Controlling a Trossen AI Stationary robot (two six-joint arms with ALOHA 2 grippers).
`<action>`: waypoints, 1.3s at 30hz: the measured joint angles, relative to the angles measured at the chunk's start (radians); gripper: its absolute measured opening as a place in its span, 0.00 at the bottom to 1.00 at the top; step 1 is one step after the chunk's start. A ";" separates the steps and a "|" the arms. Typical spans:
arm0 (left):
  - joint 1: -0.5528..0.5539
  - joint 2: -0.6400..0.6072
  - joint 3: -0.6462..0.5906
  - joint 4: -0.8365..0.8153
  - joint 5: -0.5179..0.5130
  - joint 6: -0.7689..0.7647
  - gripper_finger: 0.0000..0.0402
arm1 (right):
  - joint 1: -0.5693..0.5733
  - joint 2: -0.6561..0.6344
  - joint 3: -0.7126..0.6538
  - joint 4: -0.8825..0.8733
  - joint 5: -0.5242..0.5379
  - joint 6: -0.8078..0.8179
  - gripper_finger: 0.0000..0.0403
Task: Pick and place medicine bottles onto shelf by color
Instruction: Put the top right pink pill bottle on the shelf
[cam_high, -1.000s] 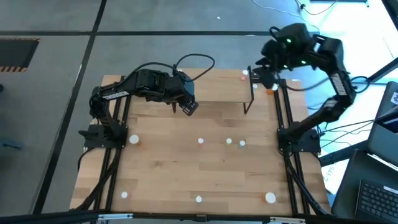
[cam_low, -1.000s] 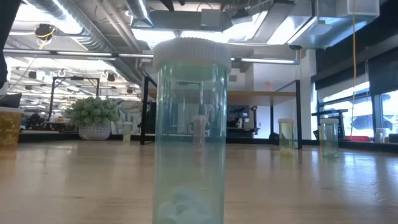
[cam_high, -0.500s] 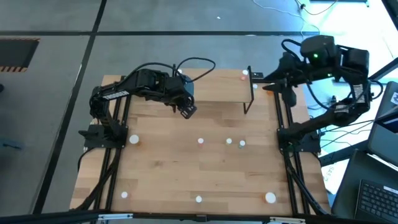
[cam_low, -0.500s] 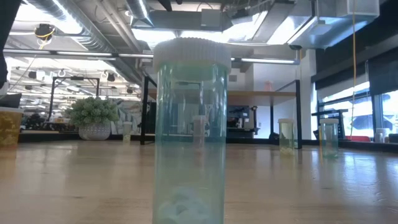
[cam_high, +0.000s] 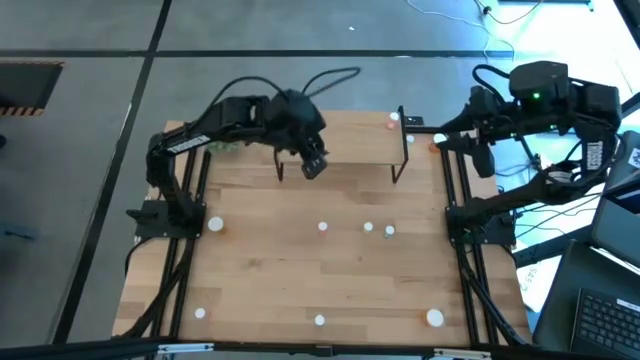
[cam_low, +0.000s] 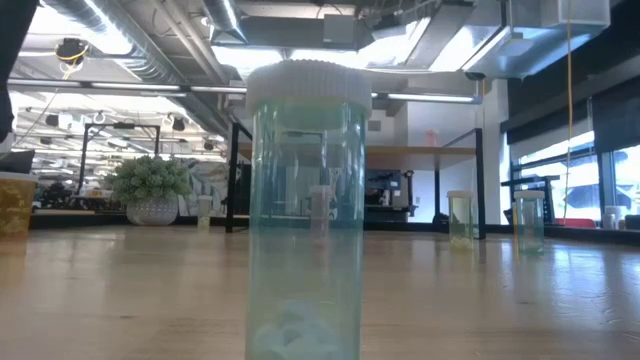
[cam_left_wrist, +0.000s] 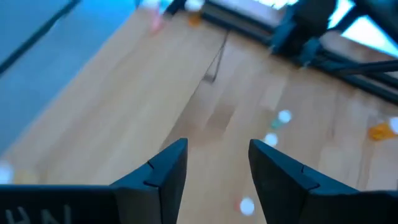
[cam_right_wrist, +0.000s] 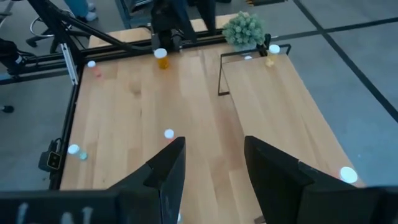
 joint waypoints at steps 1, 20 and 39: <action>0.014 0.006 0.000 0.035 0.021 0.041 0.41 | 0.000 -0.003 0.000 0.000 0.000 0.000 0.42; 0.207 0.242 0.000 0.546 0.108 0.373 0.41 | 0.000 -0.008 0.000 0.000 0.046 -0.008 0.42; 0.218 0.437 0.000 0.736 0.112 0.367 0.41 | -0.017 0.025 0.000 -0.001 0.243 -0.026 0.42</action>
